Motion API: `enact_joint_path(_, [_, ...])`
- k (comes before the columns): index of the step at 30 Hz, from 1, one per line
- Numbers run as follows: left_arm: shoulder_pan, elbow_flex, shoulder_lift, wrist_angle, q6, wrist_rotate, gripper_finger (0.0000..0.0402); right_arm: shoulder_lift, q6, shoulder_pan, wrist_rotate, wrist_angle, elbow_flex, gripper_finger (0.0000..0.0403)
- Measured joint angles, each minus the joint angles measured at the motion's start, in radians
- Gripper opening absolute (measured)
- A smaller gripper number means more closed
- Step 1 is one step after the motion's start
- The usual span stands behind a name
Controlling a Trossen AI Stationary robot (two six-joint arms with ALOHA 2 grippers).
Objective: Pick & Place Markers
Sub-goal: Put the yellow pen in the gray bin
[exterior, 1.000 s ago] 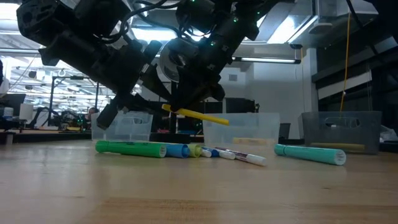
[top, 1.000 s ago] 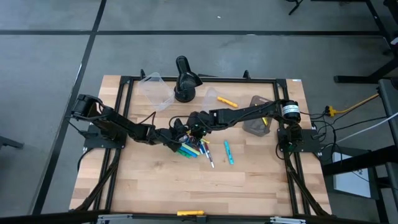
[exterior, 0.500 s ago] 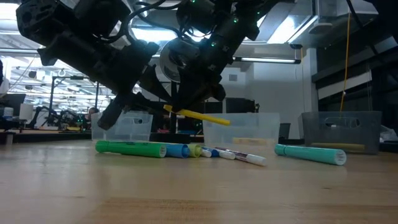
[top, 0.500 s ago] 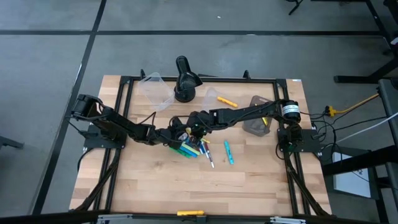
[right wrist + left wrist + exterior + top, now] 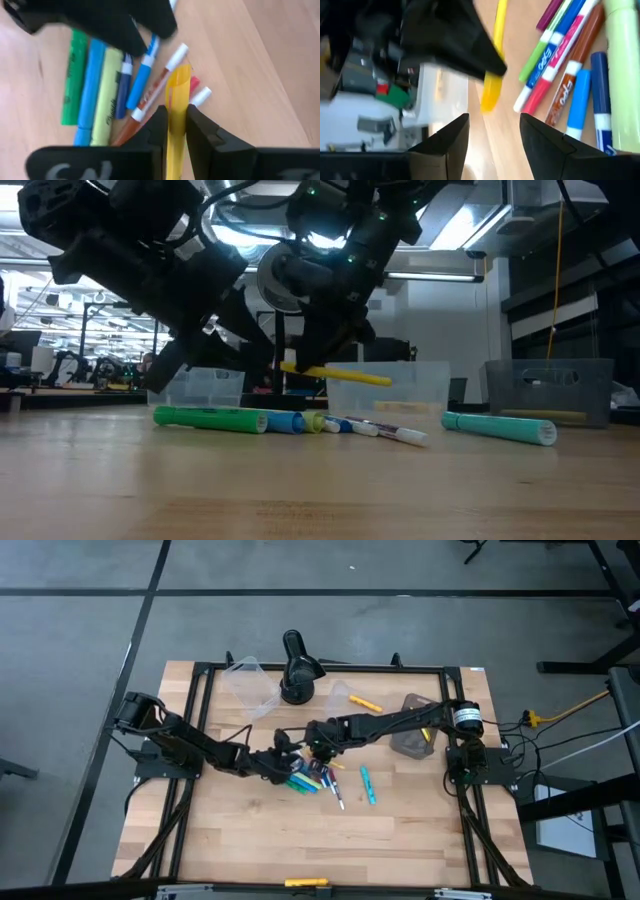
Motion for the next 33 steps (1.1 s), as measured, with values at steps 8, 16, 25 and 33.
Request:
enact_joint_path(8, [-0.033, 0.0, 0.0, -0.107, -0.287, -0.075, 0.0171, -0.007, 0.027, 0.0, 0.001, -0.119, 0.0, 0.0049])
enact_joint_path(16, [-0.038, -0.001, -0.089, -0.2, -0.403, -0.054, 0.0158, -0.059, 0.065, 0.0, 0.091, -0.248, 0.0, 0.0049])
enact_joint_path(25, [-0.081, -0.035, -0.419, -0.232, -0.387, -0.073, 0.0144, -0.142, 0.12, 0.0, 0.211, -0.431, 0.0, 0.0049])
enact_joint_path(33, [-0.125, -0.038, -0.626, -0.273, -0.378, -0.075, 0.0143, -0.224, 0.203, 0.0, 0.312, -0.625, 0.0, 0.0049])
